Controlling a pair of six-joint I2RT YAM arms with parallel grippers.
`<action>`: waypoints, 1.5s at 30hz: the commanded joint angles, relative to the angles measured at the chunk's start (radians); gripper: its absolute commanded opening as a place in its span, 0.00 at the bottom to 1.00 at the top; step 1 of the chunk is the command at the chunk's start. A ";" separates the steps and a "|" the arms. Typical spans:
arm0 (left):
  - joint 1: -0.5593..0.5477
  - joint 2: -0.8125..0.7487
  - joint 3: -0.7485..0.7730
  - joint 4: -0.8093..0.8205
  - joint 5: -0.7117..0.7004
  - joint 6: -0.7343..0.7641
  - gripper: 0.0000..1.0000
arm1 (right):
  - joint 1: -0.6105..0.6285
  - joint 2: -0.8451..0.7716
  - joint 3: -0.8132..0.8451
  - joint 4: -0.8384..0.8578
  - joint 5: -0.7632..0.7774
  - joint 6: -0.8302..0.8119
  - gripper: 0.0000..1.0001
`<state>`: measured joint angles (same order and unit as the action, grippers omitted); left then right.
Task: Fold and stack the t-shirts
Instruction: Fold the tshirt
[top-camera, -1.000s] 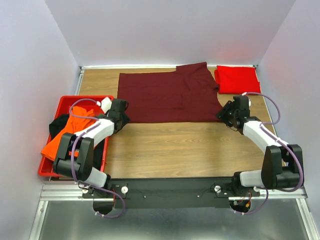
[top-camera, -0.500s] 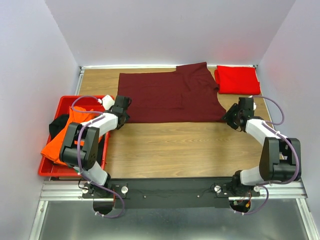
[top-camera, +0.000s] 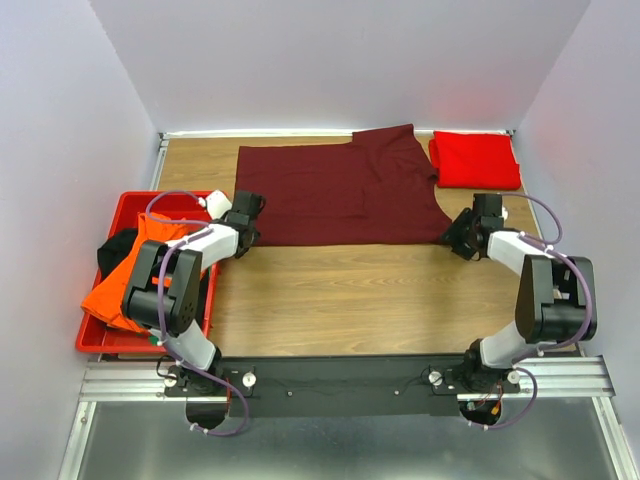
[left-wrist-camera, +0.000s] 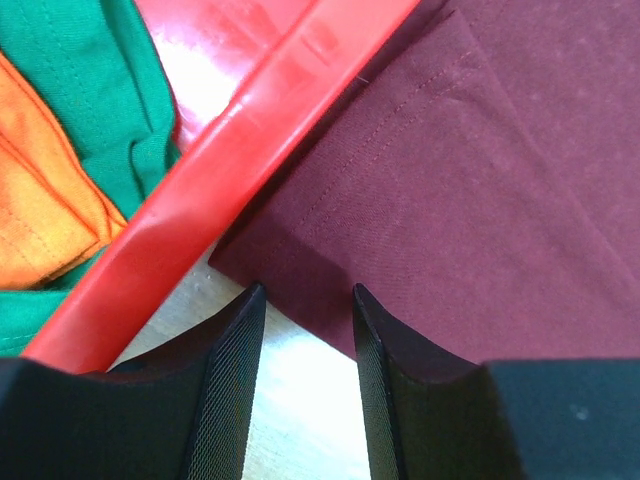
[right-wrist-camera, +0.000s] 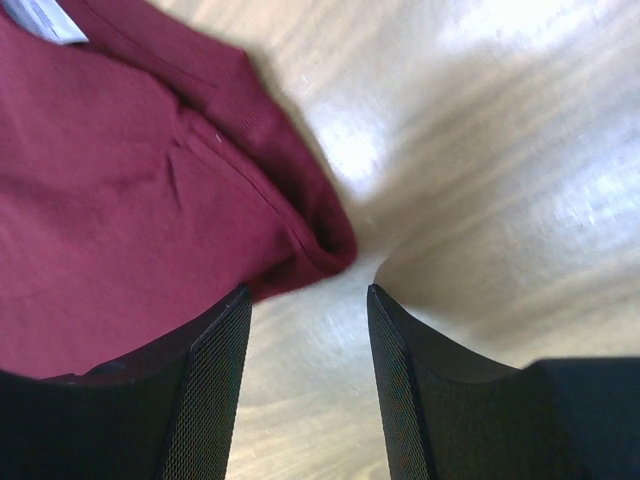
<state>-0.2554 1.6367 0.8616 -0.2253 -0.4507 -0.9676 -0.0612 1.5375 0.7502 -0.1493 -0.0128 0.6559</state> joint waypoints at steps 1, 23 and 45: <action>0.008 0.049 0.013 -0.063 -0.117 0.007 0.49 | -0.009 0.042 0.041 0.033 0.008 0.014 0.56; -0.041 0.014 0.082 -0.163 -0.138 0.012 0.00 | -0.026 -0.059 0.069 -0.022 0.066 -0.013 0.00; -0.062 -0.575 -0.202 -0.270 0.000 -0.036 0.00 | -0.077 -0.534 0.006 -0.499 0.097 0.020 0.00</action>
<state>-0.3183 1.1397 0.6849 -0.4469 -0.4530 -0.9848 -0.1204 1.0492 0.7742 -0.5209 0.0376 0.6537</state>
